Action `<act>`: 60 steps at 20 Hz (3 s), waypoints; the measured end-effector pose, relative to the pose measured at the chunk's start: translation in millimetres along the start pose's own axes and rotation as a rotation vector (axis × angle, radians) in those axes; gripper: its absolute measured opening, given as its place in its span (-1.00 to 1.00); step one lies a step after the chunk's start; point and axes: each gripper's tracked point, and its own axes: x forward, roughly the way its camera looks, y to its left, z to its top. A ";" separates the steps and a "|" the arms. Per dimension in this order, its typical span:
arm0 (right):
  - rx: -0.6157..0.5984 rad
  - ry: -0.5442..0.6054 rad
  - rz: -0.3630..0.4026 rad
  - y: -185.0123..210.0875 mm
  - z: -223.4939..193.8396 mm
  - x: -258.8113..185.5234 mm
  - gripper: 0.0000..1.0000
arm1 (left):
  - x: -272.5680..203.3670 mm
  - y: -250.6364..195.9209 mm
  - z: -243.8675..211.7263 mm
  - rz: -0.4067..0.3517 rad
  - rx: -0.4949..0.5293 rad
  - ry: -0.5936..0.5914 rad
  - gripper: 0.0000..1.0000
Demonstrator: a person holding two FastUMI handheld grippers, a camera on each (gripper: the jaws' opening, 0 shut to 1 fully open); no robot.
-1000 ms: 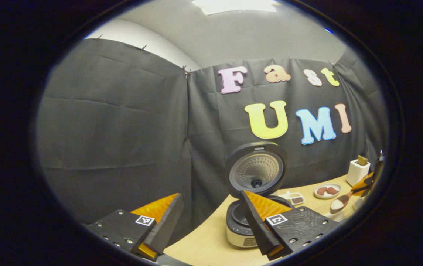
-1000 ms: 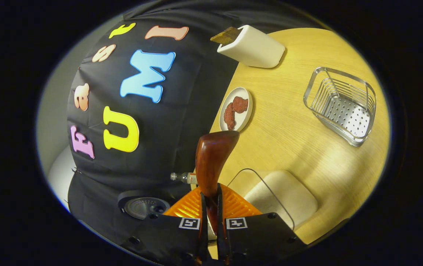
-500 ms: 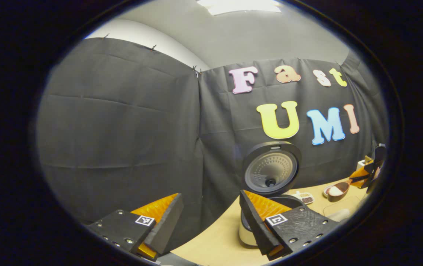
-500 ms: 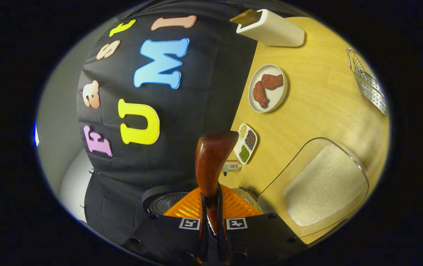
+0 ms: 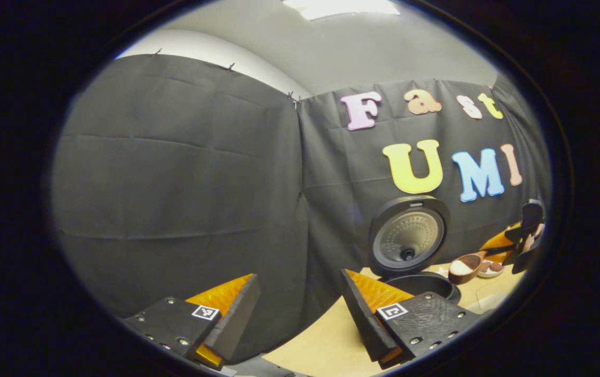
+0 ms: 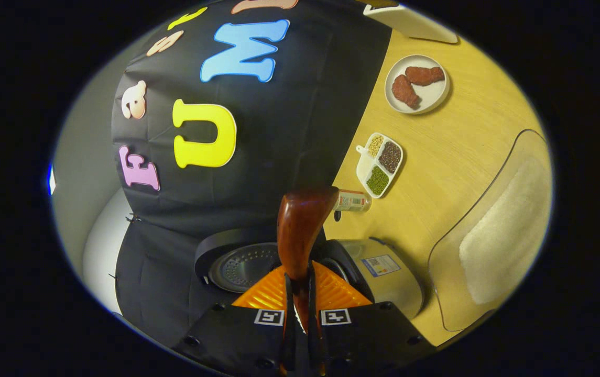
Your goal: Close the left gripper, press the button to open the rice cooker; take a wooden spoon from the chopstick holder with the right hand, scoop a spoonful of rice and pour it into the rice cooker, then put the wooden spoon back into the chopstick holder.
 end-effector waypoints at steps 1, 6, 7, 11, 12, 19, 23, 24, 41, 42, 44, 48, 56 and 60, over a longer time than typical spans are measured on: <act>-0.017 0.010 0.001 2.2 -6.2 8.7 -0.77 | -0.5 4.3 -2.0 0.009 0.000 0.005 0.86; -0.114 0.060 -0.012 3.2 -39.6 43.8 -0.77 | -2.7 25.8 -10.8 0.054 0.002 0.018 0.83; -0.139 0.067 -0.019 1.6 -45.3 49.3 -0.77 | -3.3 29.6 -11.0 0.061 0.003 0.020 0.83; -0.213 0.094 -0.045 -7.7 -67.7 66.8 -0.77 | -5.1 40.3 -15.9 0.083 0.007 0.026 0.87; -0.231 0.099 -0.055 -11.1 -72.6 70.5 -0.77 | -4.6 43.3 -17.6 0.087 0.009 0.028 0.87; -0.470 0.125 -0.112 -22.0 -91.1 80.0 -0.77 | -3.9 46.9 -28.3 0.113 0.002 0.043 0.83; -0.696 0.123 -0.119 -17.3 -95.1 79.6 -0.85 | -9.3 48.1 -31.6 0.114 -0.009 0.047 0.90; -0.738 0.124 -0.117 -15.4 -96.5 78.6 -0.77 | -10.0 47.0 -32.3 0.114 -0.010 0.047 0.90; -1.487 0.021 -0.088 13.3 -108.4 68.5 -0.77 | -12.1 40.8 -29.5 0.111 -0.020 0.035 0.83; -1.545 0.010 -0.082 12.7 -112.5 69.5 -0.77 | -12.3 40.4 -29.6 0.110 -0.022 0.036 0.83; -1.653 -0.008 -0.070 13.8 -117.9 70.2 -0.77 | -10.9 40.6 -31.3 0.110 -0.025 0.039 0.83; -1.871 -0.059 -0.062 15.3 -126.5 69.9 -0.85 | -12.9 42.3 -31.4 0.111 -0.024 0.038 0.87; -2.222 -0.151 -0.025 13.0 -146.4 68.6 -0.77 | -17.1 50.2 -32.8 0.125 -0.030 0.037 0.83; -2.143 -0.130 -0.045 14.3 -140.2 67.2 -0.77 | -18.3 49.3 -34.1 0.128 -0.031 0.040 0.87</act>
